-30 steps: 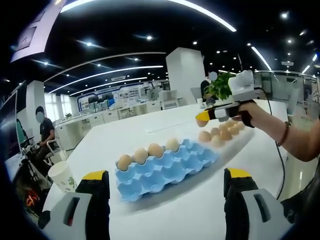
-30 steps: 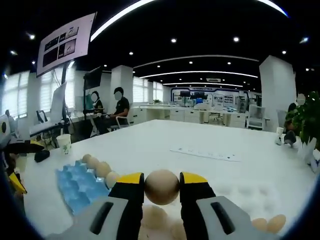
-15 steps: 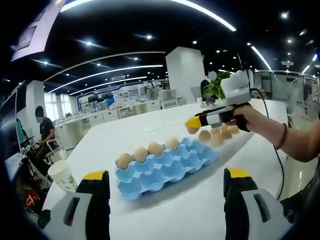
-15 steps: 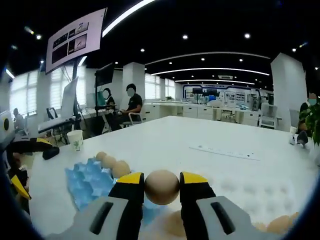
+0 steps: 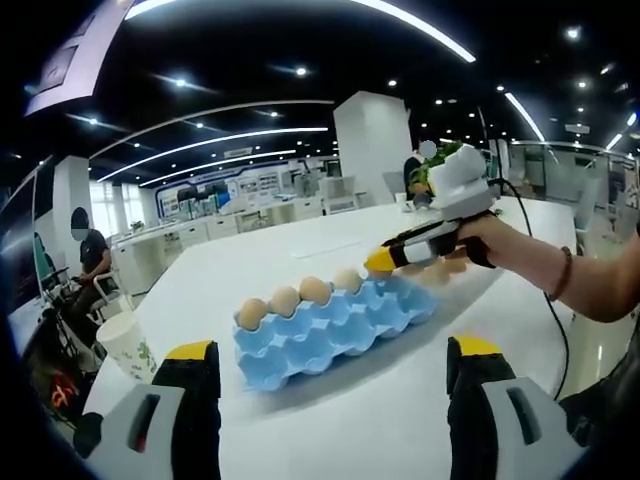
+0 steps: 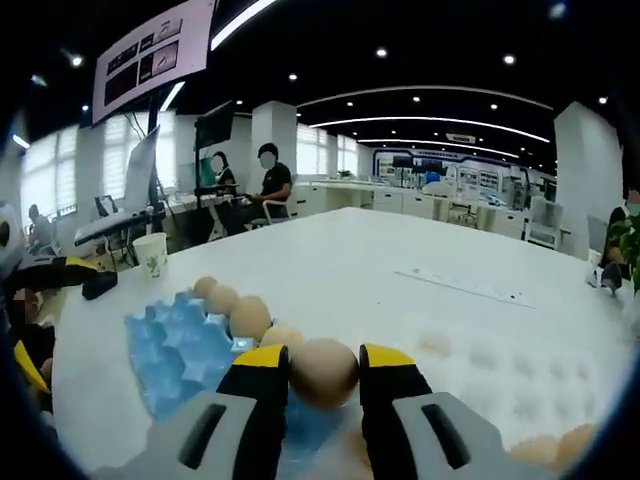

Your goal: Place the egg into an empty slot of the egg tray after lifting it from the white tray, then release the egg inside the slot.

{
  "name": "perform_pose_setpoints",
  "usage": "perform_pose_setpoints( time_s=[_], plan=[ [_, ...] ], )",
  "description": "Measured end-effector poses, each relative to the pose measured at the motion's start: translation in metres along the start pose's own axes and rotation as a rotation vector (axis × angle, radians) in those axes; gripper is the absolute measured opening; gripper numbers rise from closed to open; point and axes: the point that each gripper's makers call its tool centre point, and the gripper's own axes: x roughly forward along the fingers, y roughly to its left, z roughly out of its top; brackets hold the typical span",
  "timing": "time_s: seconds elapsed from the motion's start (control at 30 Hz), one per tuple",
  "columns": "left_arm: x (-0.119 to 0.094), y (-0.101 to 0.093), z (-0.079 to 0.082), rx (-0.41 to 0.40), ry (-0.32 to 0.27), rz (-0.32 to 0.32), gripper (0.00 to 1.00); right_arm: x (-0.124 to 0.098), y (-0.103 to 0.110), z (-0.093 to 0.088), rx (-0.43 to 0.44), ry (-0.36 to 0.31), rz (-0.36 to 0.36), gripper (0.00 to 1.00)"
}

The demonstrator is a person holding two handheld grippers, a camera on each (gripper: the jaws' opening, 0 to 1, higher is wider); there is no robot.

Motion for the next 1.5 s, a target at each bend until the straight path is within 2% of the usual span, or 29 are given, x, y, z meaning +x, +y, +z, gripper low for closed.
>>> perform_pose_setpoints(
  time_s=[0.3,0.57,1.13,1.33,1.5],
  plan=[
    [-0.003,0.004,-0.002,-0.009,-0.004,0.005,0.96,0.012,-0.003,-0.007,-0.032,0.116,-0.009,0.29],
    [-0.005,0.007,-0.003,-0.013,-0.005,0.007,0.96,0.016,-0.003,-0.013,-0.056,0.180,0.003,0.29],
    [-0.002,0.002,-0.002,-0.006,0.004,-0.015,0.96,0.016,-0.002,-0.017,-0.006,0.204,0.037,0.28],
    [-0.002,0.000,0.002,-0.001,-0.002,-0.018,0.96,0.011,-0.006,-0.011,-0.036,0.162,0.027,0.30],
    [-0.001,-0.002,0.004,-0.003,-0.008,-0.022,0.97,0.003,-0.011,-0.001,-0.026,0.116,0.012,0.35]
  ],
)
